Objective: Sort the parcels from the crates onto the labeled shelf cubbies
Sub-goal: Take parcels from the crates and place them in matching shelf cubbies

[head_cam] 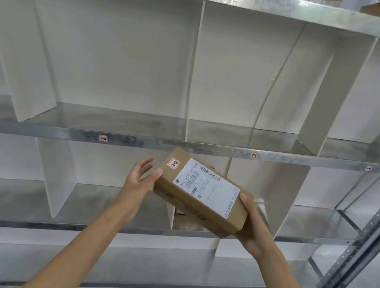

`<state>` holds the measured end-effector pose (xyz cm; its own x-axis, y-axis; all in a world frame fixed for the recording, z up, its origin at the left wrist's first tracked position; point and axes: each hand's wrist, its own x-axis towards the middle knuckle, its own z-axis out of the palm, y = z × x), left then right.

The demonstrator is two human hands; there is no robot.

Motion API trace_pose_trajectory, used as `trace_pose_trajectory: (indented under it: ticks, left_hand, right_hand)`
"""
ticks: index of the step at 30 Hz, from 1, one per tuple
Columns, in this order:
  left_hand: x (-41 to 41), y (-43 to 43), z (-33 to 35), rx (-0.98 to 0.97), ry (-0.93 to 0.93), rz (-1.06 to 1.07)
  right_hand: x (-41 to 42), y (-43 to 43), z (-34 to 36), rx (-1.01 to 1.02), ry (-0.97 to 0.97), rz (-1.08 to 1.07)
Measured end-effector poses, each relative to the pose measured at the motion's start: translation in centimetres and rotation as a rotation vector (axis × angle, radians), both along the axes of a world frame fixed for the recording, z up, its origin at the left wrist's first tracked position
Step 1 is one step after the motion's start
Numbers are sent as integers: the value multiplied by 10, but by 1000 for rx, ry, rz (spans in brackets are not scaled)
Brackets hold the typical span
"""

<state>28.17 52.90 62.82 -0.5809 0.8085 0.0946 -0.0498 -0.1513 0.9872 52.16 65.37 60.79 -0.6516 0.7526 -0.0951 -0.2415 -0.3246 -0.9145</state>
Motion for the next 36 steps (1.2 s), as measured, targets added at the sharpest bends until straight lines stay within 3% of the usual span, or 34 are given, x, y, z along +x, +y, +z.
trace_pose_trajectory:
  ticks: [1,3,6,9,12,20,31,36]
  left_hand:
    - [5,2,-2,-78,-31,71]
    - [23,2,-10,-185,-151,3]
    - [51,-1,-22,-171,-276,-258]
    - [52,-3,-28,-91,-312,-209]
    - [38,-15,-26,-35,-246,-144]
    - [-5,-65,-18,-19,-40,-148]
    - [-77,-141,-39,-130,-4,37]
    - [-116,-172,-49,-257,234,254]
  right_hand:
    - [-5,-3,-3,10,12,-37]
    - [-16,-13,-11,24,40,-85]
    - [-35,-34,-19,62,48,-133]
    - [-46,-54,-21,203,-46,-127]
    - [-45,-63,-21,391,-212,-71]
    - [-77,-82,-25,550,-404,220]
    - [-170,-155,-35,531,-372,175]
    - [-214,-184,-45,538,-384,123]
